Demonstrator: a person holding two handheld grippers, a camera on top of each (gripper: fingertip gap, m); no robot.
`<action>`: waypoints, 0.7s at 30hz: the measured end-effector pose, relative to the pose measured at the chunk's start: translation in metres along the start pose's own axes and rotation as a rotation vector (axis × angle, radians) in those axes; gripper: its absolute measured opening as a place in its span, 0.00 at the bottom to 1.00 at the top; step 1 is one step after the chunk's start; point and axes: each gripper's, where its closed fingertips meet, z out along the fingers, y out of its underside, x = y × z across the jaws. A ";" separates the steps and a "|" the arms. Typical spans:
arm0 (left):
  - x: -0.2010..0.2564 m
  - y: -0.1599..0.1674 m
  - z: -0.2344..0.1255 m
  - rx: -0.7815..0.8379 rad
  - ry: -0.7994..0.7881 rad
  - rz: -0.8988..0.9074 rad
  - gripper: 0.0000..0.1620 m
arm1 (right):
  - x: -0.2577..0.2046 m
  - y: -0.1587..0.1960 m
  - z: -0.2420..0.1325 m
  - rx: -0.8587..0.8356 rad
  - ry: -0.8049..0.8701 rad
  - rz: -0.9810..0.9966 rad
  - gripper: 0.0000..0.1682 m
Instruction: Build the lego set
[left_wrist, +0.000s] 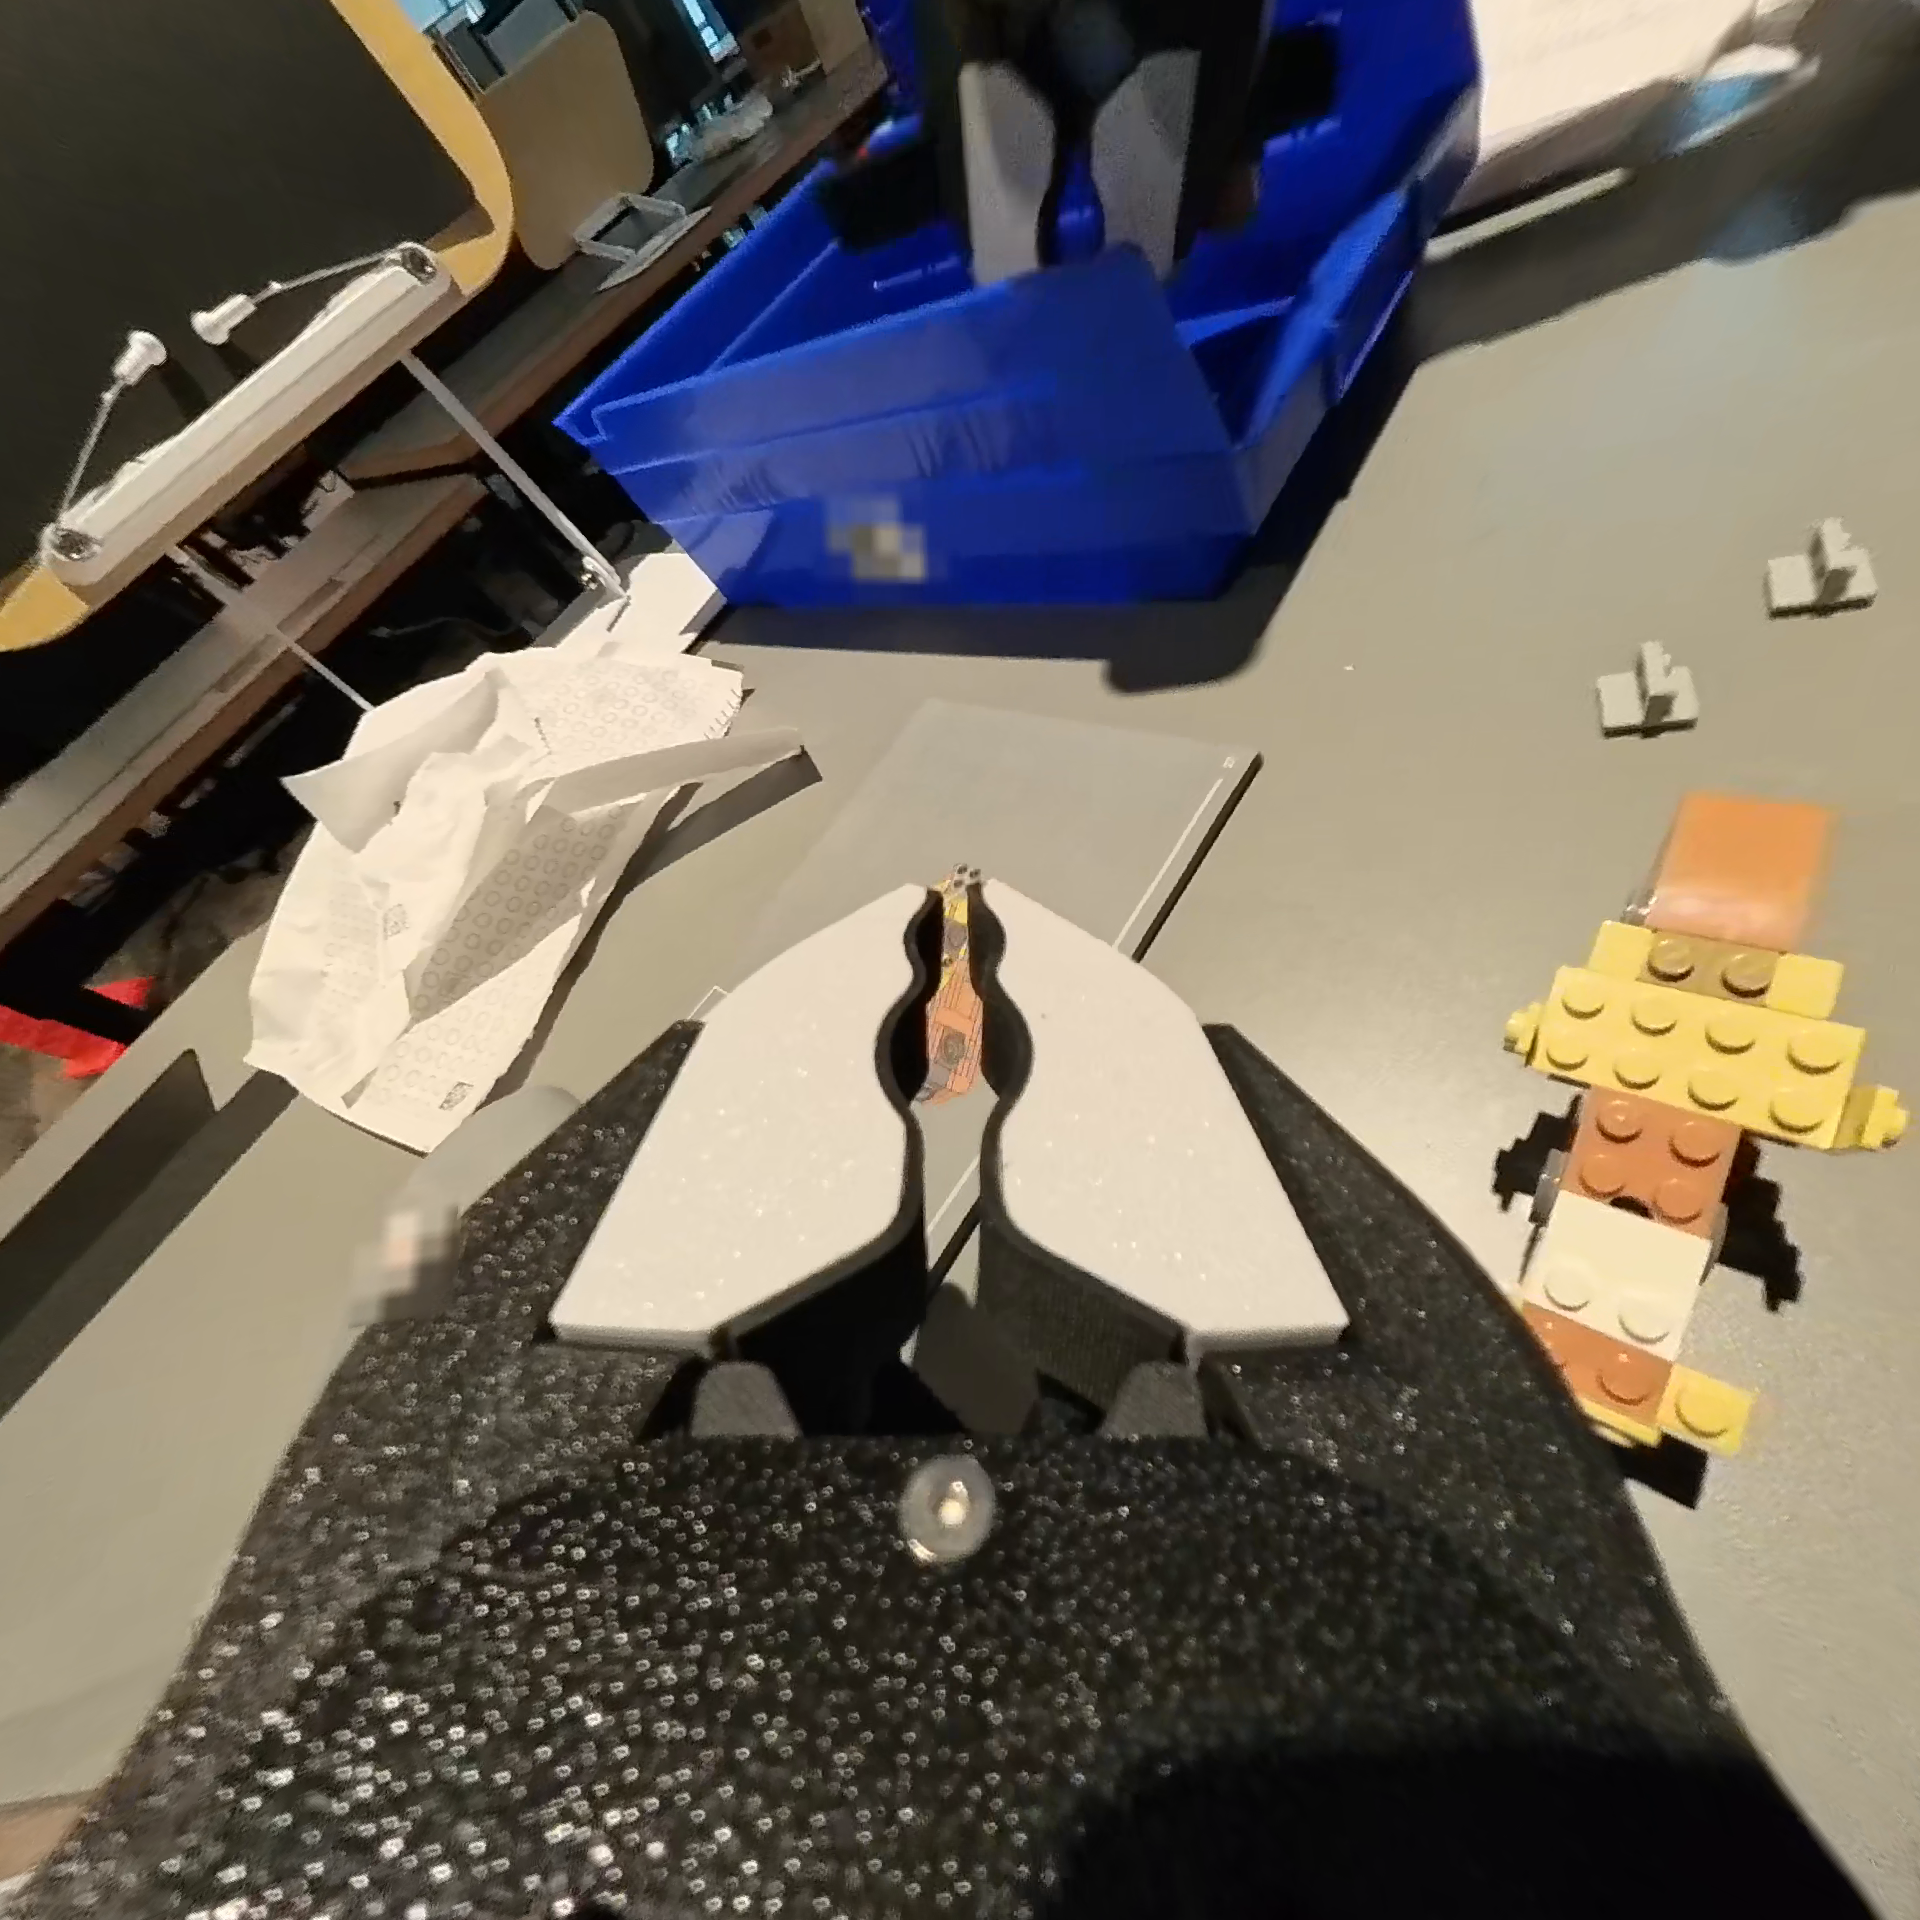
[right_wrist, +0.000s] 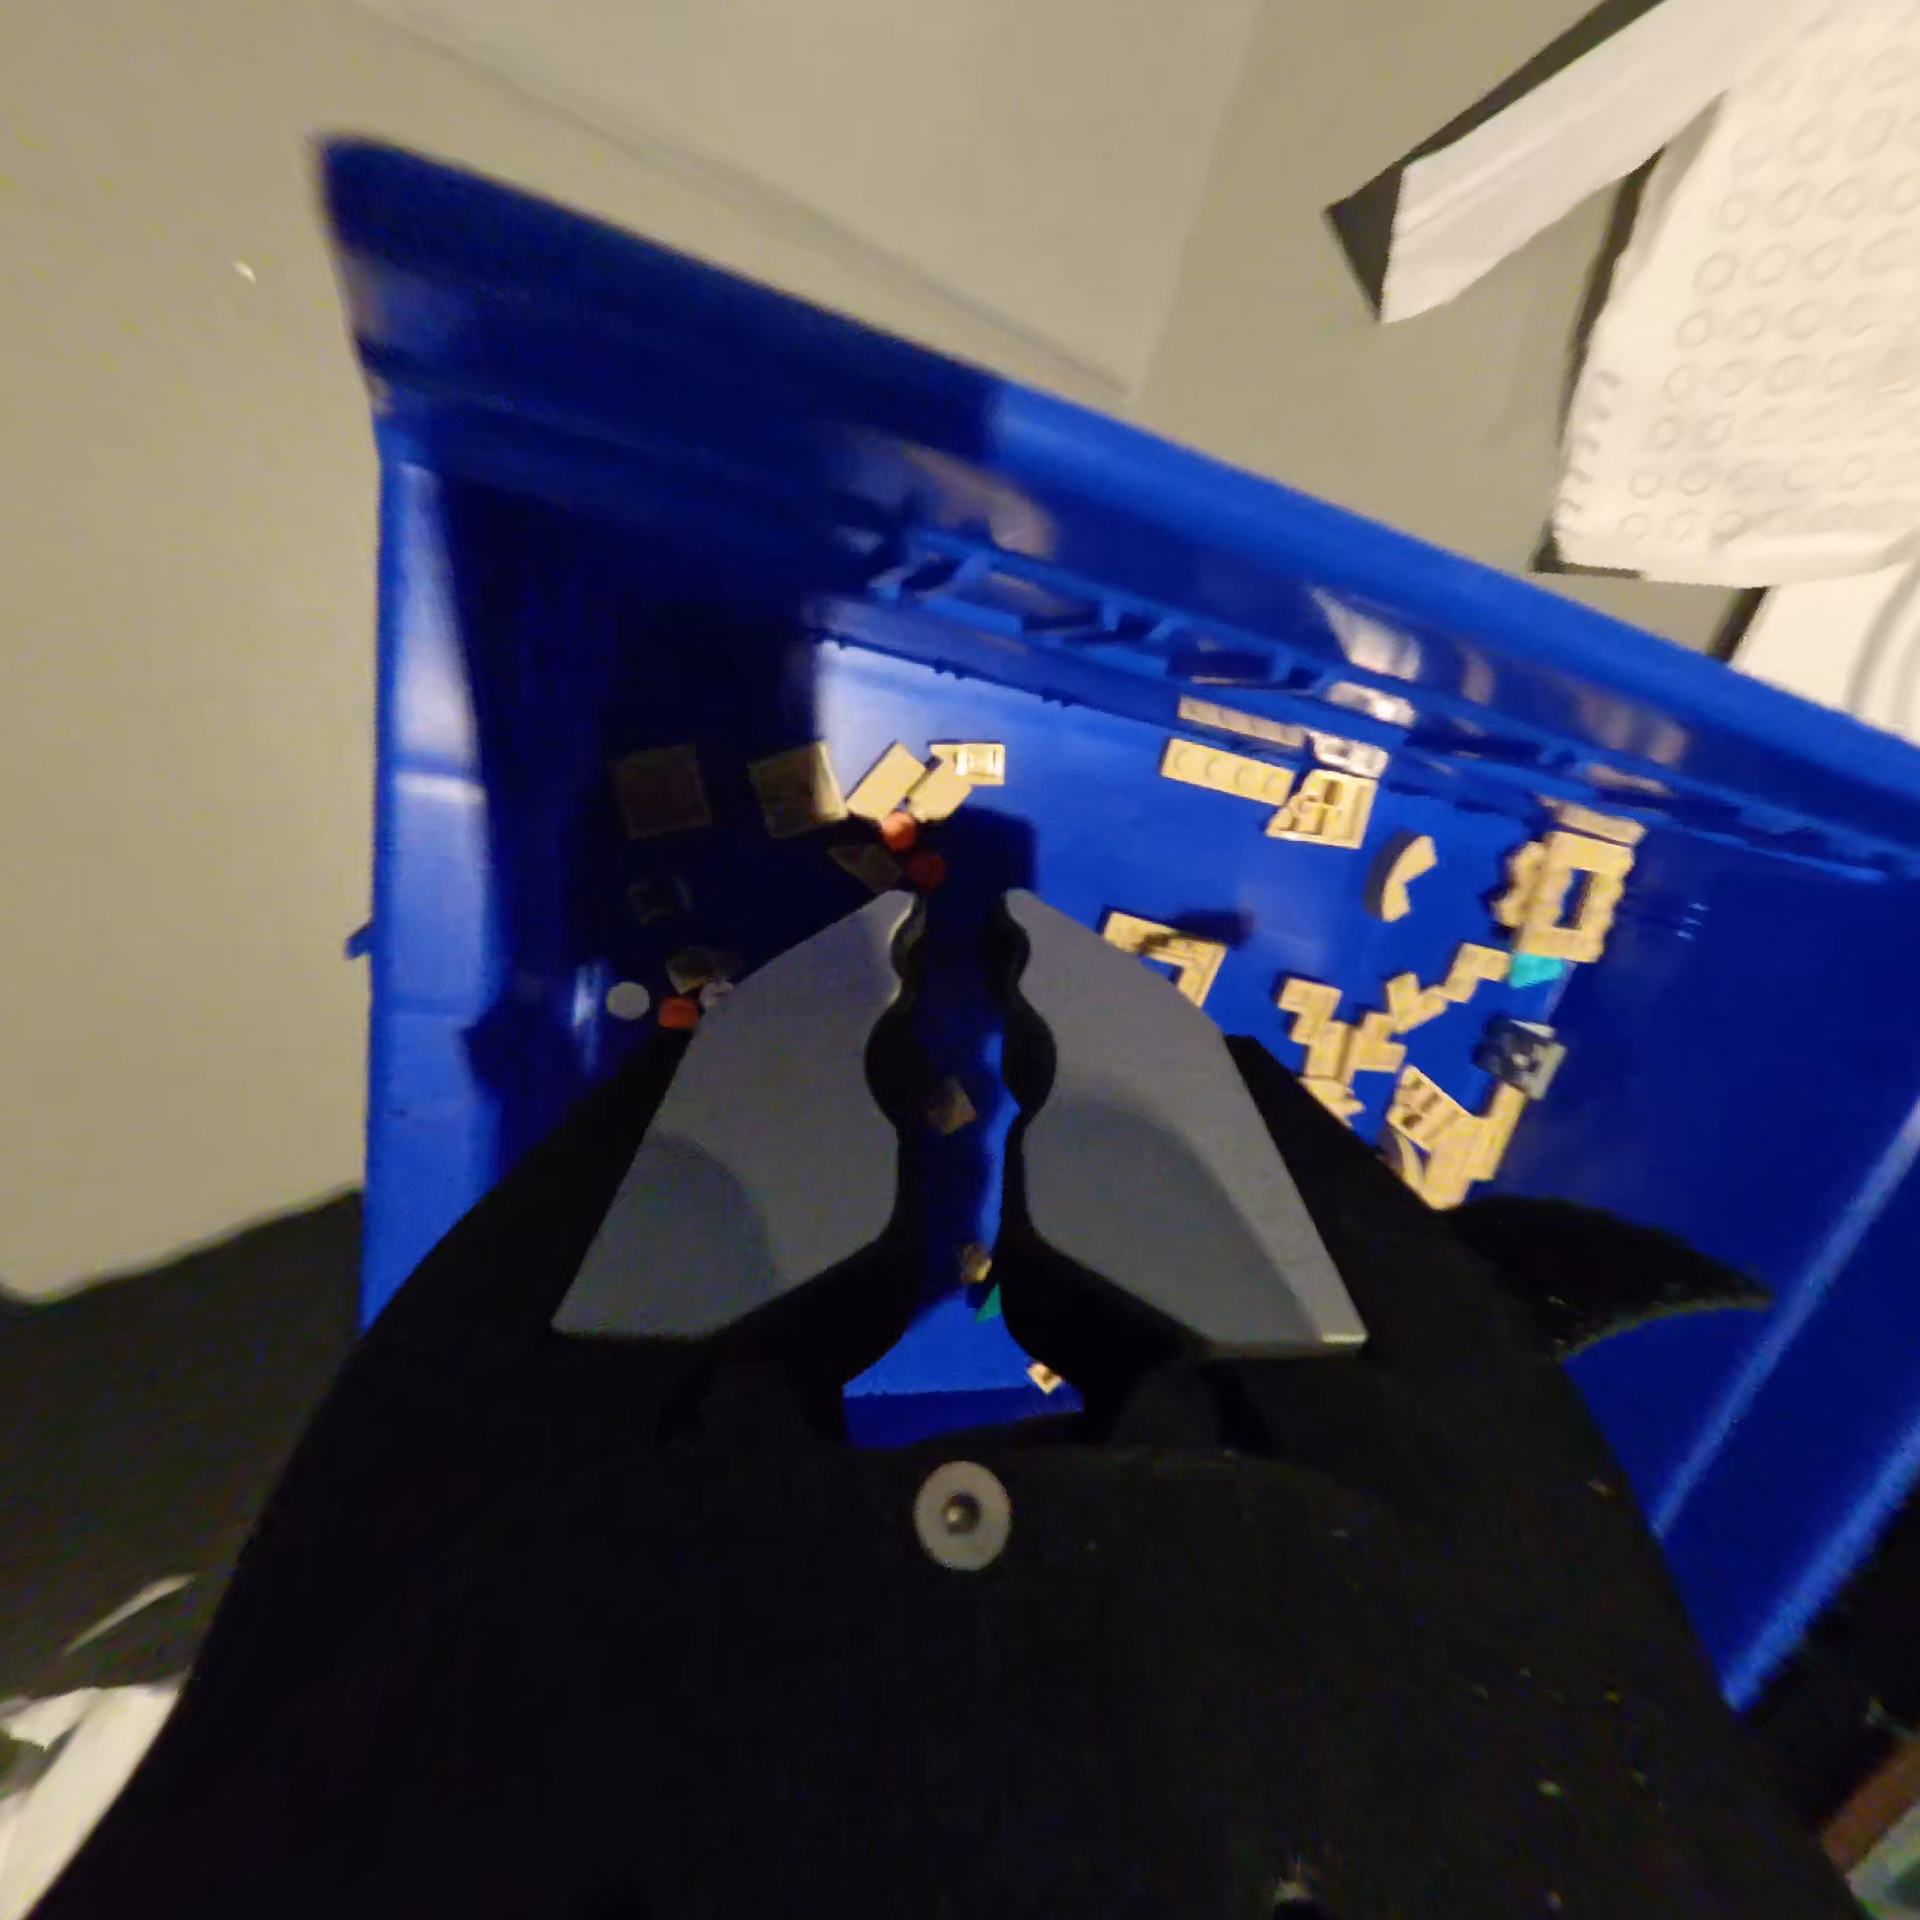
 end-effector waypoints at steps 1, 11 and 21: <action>0.000 0.001 0.000 -0.006 -0.003 0.007 0.02 | -0.001 0.002 0.006 -0.002 -0.036 0.001 0.08; -0.005 0.004 0.000 -0.008 -0.006 -0.019 0.02 | -0.003 0.007 0.024 0.013 -0.183 -0.023 0.08; -0.007 0.003 -0.002 -0.002 -0.010 -0.021 0.02 | -0.006 0.005 0.027 0.014 -0.226 -0.002 0.04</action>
